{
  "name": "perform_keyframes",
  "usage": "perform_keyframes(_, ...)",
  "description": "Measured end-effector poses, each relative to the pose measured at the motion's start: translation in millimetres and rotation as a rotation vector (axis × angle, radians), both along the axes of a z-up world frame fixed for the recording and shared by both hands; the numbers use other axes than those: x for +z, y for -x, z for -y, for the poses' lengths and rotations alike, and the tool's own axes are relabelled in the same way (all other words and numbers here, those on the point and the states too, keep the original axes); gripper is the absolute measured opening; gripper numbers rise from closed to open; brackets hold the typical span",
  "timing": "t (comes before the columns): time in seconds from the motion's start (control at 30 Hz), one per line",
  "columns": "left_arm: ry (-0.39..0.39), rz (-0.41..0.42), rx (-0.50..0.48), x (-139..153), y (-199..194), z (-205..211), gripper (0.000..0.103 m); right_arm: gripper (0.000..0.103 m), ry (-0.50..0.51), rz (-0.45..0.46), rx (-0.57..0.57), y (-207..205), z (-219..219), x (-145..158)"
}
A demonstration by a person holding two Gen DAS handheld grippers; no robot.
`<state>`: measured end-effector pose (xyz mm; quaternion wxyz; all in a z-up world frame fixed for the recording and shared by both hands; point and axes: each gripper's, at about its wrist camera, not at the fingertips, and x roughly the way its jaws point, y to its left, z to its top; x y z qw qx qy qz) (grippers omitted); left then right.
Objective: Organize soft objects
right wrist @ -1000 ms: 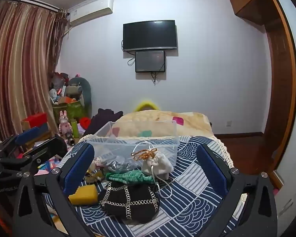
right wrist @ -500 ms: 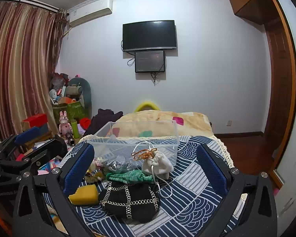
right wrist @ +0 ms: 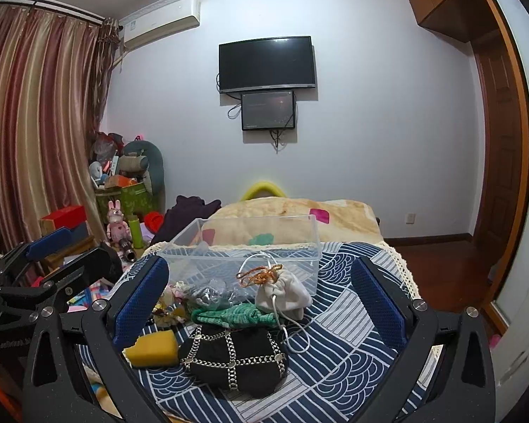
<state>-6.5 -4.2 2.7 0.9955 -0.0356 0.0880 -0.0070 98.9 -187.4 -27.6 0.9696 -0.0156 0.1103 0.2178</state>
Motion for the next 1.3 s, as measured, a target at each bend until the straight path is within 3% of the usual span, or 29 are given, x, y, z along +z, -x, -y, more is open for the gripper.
perform_keyframes(1.3, 0.026, -0.001, 0.007, -0.4, 0.7, -6.9, 0.103, 0.103, -0.020, 0.006, 0.006, 1.9, -1.0, 0.4)
